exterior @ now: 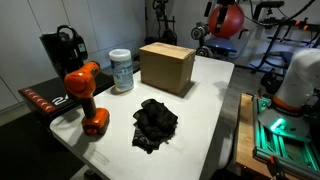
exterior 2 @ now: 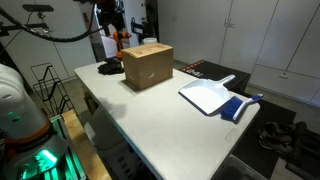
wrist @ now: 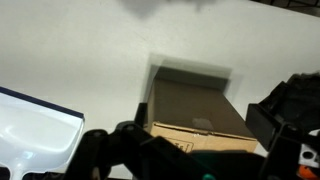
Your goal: Flip the cardboard box to the right twice
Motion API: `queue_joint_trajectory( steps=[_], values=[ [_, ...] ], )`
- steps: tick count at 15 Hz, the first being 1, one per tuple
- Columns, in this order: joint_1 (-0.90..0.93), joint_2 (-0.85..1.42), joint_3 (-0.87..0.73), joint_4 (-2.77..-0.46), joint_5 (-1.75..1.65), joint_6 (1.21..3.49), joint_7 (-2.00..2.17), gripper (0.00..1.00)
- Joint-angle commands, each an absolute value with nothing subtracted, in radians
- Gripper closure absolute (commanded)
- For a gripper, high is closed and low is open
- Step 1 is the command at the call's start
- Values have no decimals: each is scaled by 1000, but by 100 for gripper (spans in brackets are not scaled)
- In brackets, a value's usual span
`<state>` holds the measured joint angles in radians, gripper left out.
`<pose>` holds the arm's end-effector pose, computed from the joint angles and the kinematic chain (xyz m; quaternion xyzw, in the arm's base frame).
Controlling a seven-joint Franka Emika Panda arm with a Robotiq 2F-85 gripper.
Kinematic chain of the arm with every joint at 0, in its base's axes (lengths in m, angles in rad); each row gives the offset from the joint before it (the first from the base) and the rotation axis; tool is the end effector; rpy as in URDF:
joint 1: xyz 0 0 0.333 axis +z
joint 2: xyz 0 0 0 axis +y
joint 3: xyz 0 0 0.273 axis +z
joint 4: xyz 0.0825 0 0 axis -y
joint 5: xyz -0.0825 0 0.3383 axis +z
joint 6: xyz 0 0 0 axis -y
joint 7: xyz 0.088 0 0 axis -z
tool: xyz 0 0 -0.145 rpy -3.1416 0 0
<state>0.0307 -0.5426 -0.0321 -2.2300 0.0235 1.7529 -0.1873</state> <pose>0.3726 0.0012 0.5130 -0.9949 -0.0930 -0.0343 0.0168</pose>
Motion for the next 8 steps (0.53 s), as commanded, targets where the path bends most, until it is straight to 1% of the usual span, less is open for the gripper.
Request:
queue_joint_trajectory(
  steps=[1,8],
  values=[
    [10,-539,-49,-2265,91,1851,-86,0],
    [-56,-509,-106,-2350,211,2010,73,0]
  ],
)
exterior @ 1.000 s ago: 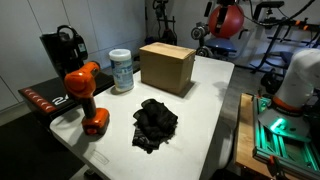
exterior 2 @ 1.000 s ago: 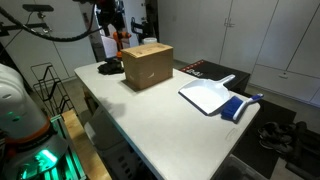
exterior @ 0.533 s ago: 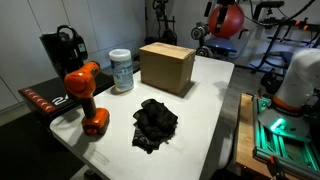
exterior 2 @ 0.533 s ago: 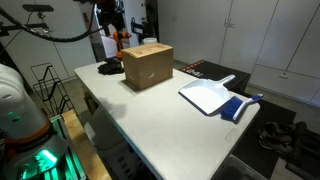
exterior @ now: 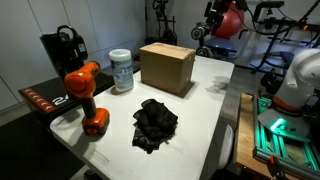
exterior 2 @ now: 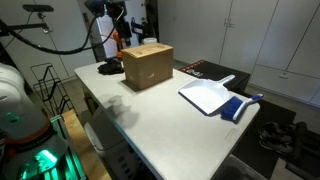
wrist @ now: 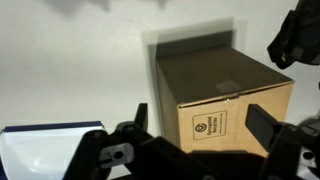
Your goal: Flip the cardboard box to the right twice
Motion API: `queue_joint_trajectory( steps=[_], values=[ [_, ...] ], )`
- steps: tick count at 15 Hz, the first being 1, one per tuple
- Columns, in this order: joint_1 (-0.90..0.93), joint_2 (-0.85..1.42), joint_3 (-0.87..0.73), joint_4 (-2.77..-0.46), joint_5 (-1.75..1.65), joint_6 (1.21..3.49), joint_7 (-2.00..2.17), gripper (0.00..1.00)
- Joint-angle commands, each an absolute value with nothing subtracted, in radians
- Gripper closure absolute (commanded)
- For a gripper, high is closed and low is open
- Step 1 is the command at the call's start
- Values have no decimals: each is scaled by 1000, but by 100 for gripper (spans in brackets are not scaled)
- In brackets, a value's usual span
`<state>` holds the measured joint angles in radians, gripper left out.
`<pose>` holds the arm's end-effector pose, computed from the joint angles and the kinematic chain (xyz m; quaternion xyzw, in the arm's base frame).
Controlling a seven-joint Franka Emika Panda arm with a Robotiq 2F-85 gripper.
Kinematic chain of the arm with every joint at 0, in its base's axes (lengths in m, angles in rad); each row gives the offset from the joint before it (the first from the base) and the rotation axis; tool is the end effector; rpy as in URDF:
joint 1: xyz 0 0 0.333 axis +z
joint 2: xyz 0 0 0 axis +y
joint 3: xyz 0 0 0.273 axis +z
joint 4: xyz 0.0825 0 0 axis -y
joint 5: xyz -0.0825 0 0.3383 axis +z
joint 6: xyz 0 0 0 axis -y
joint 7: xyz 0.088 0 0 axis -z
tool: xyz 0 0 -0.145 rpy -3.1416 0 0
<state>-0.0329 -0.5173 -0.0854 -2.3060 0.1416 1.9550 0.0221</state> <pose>0.3946 -0.0347 0.4909 -0.9889 0.0868 -0.0853 0.0849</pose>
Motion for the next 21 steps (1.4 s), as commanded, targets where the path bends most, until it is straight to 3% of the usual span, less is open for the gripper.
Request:
queue_joint_trajectory(
  steps=[1,10,21],
  values=[
    [-61,-505,-112,-2363,225,2026,70,0],
    [-39,-378,-179,-2329,218,2109,-271,0],
    [-21,-158,-163,-2178,366,2216,-294,0]
  ],
)
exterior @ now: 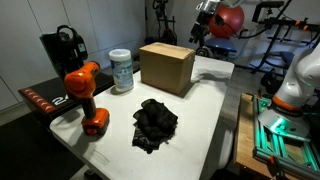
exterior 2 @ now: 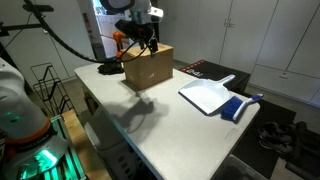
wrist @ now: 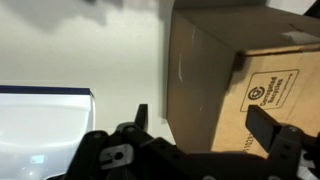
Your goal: Flip the cardboard box to the right twice
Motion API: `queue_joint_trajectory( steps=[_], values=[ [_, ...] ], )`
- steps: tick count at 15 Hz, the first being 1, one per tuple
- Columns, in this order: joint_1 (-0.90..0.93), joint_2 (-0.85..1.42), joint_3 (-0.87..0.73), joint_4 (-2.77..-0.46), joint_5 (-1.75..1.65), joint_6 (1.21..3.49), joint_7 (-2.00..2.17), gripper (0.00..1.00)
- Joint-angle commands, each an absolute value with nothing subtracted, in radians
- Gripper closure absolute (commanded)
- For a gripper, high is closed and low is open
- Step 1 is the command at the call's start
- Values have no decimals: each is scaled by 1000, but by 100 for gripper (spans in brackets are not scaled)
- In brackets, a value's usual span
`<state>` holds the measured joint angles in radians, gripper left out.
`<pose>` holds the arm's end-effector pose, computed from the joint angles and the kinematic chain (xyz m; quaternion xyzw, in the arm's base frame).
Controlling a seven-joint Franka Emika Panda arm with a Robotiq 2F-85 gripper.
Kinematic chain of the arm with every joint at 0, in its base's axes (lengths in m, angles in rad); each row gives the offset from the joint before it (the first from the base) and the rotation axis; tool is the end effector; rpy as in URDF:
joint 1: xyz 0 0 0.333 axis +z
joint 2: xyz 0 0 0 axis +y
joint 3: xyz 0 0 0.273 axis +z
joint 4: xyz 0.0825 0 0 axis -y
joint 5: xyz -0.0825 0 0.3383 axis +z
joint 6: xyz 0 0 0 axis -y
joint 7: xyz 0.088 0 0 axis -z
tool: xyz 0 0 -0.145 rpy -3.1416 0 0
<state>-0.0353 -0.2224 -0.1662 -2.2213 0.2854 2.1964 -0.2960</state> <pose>0.4721 -0.0791 0.4288 -0.9852 0.0250 -0.1263 0.1134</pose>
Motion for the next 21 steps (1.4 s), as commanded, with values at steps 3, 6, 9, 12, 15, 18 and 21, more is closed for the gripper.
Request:
queue_joint_trajectory(
  steps=[3,6,9,12,15,18,21],
  values=[
    [-22,-116,-147,-2158,421,2245,-296,0],
    [-33,-79,-132,-2148,405,2287,-266,0],
    [-50,-49,-127,-2147,330,2283,-198,0],
    [-73,-39,-126,-2146,172,2276,-62,0],
    [-95,-51,-131,-2150,26,2266,59,0],
    [-116,-74,-140,-2174,-24,2258,91,0],
    [-131,-88,-149,-2205,7,2269,66,0]
  ],
)
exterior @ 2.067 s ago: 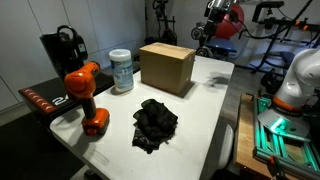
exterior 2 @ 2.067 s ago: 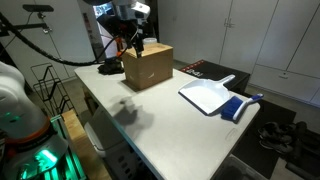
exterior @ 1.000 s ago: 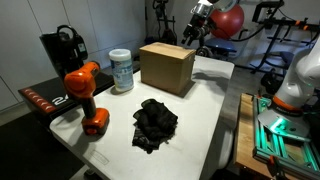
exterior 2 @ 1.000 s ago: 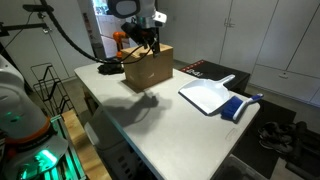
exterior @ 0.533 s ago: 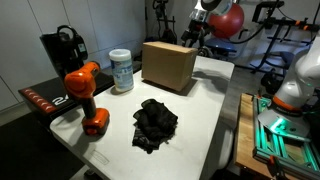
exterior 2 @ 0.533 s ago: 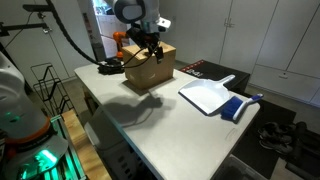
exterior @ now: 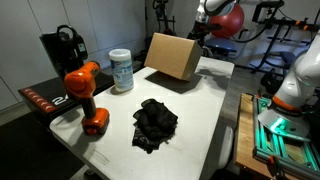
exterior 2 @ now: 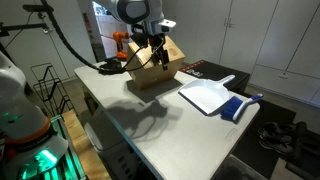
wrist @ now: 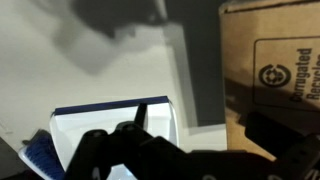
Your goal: Flip the cardboard box to the right twice
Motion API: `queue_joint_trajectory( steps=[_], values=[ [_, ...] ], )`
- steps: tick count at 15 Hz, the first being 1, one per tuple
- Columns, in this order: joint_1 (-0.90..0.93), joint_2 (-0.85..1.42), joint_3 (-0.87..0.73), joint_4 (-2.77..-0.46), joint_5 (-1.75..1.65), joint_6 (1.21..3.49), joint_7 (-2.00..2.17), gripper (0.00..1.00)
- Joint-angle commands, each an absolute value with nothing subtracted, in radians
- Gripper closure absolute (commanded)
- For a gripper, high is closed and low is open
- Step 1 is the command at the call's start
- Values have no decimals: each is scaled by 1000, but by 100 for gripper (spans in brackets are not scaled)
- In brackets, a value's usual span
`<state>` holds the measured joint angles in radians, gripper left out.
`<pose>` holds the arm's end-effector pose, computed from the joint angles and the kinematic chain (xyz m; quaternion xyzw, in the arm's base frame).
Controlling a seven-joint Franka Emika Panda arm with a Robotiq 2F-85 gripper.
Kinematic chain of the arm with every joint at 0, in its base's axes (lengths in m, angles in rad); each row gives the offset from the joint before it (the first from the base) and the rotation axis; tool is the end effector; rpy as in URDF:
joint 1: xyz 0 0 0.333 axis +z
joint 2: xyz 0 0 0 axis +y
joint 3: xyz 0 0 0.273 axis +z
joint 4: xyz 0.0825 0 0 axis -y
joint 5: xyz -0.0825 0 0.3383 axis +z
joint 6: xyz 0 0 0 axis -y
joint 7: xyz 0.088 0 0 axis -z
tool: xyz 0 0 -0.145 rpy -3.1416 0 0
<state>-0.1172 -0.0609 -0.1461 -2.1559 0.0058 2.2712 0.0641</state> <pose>0.4943 -0.1333 0.3850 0.9825 -0.1642 0.0879 0.0020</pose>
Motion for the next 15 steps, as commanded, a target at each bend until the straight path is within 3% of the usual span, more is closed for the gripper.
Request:
queue_joint_trajectory(
  steps=[1,15],
  values=[
    [-136,-96,-151,-2218,21,2277,61,0],
    [-146,-266,-154,-2398,76,2225,38,0]
  ],
)
